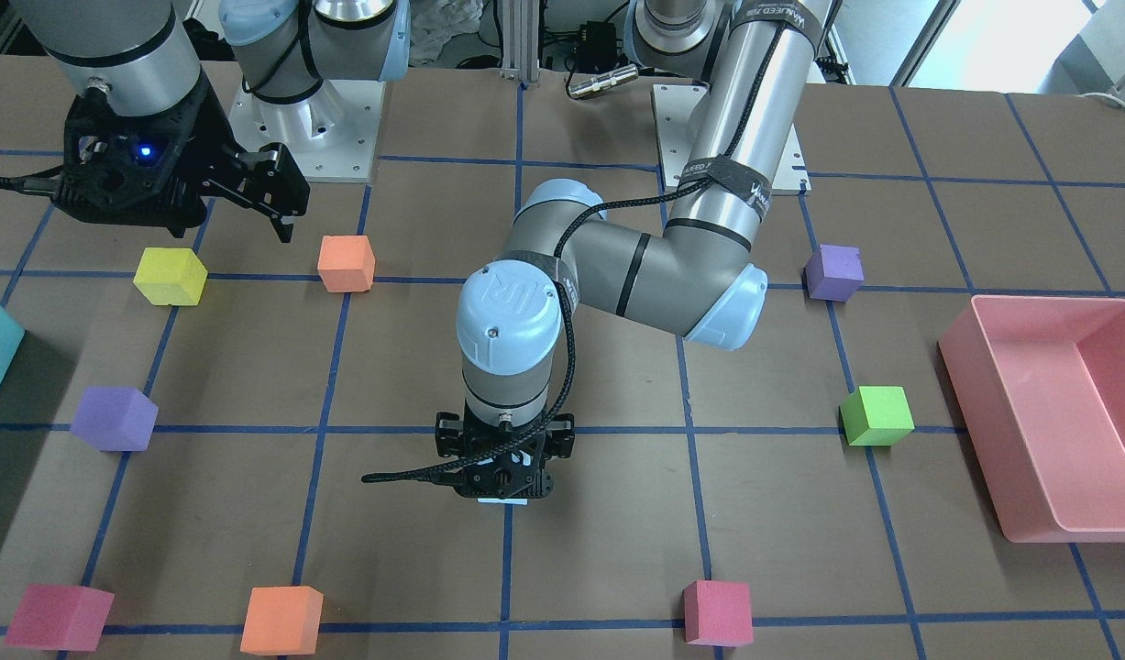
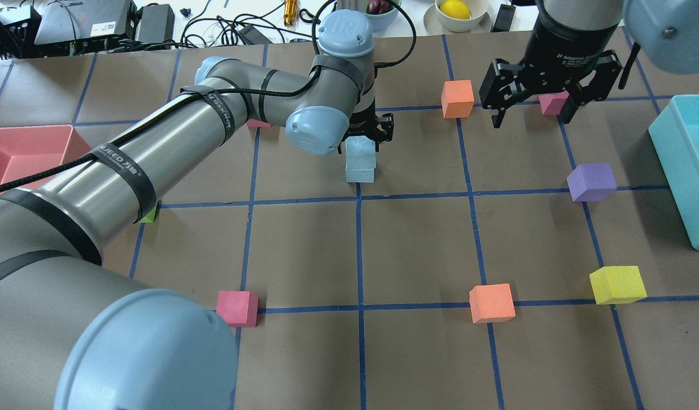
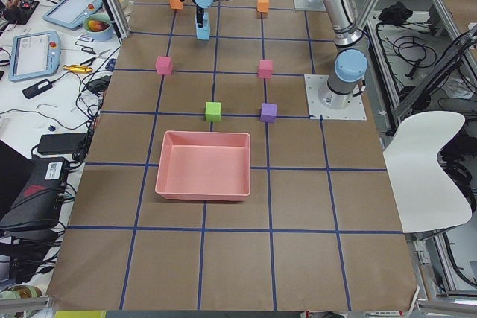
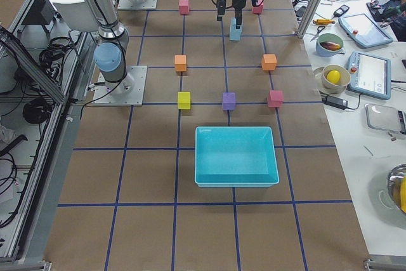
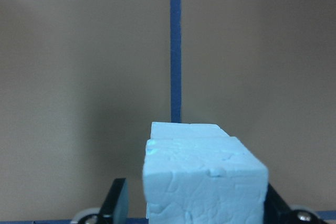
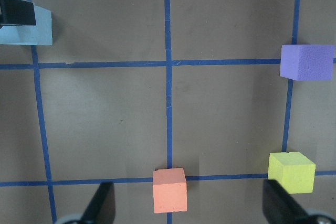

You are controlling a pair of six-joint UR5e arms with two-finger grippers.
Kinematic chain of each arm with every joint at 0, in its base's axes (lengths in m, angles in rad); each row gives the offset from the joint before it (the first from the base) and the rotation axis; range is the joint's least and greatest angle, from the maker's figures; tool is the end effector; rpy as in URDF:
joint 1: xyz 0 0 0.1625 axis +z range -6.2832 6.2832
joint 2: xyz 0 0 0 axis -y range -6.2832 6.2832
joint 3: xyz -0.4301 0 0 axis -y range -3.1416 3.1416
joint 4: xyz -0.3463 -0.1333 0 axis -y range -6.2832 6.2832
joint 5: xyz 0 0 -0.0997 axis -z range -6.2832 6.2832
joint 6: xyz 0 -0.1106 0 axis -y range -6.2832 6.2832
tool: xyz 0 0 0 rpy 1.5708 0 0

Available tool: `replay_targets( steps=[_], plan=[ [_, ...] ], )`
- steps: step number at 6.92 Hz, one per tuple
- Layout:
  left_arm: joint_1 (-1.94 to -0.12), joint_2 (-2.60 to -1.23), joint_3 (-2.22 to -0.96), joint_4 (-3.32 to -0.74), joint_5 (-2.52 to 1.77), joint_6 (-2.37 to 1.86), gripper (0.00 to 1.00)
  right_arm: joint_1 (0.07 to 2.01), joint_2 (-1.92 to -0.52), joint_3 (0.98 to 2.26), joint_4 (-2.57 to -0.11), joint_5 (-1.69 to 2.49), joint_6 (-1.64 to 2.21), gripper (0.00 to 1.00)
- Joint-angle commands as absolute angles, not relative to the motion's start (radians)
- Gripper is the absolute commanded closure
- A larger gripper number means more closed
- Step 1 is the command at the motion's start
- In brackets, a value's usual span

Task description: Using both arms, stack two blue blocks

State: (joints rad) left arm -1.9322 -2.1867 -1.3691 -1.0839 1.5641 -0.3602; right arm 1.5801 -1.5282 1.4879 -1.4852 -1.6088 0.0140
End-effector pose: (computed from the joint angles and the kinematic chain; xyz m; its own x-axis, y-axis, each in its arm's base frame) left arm -0.3633 -0.5821 0.2711 -0.9995 0.0025 0.0318 0.0004 0.9978 -0.0656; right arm 0.1334 -0.4577 0.4912 -0.9993 0.0030 0.0386 0.0047 0.9990 0.0447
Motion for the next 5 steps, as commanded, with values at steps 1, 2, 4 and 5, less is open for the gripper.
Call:
replay_targets(
  steps=[1, 2, 4, 5],
  plan=[
    [-1.896, -2.116, -1.358, -1.133, 1.562, -0.345, 0.0, 1.578, -1.529, 1.488, -1.474, -1.614, 0.005, 0.0],
    [-1.835, -2.059, -1.355, -1.225, 1.559, -0.28, 0.0, 1.58, -1.529, 1.488, -1.465, -1.608, 0.008, 0.0],
    [-1.711, -1.929, -1.361, -1.404, 1.571, -0.136, 0.0, 1.582, -1.529, 1.488, -1.466, -1.597, 0.014, 0.0],
    [-1.644, -1.858, -1.368, -1.505, 1.574, -0.033, 0.0, 1.582, -1.529, 1.488, -1.466, -1.579, 0.015, 0.0]
  ],
)
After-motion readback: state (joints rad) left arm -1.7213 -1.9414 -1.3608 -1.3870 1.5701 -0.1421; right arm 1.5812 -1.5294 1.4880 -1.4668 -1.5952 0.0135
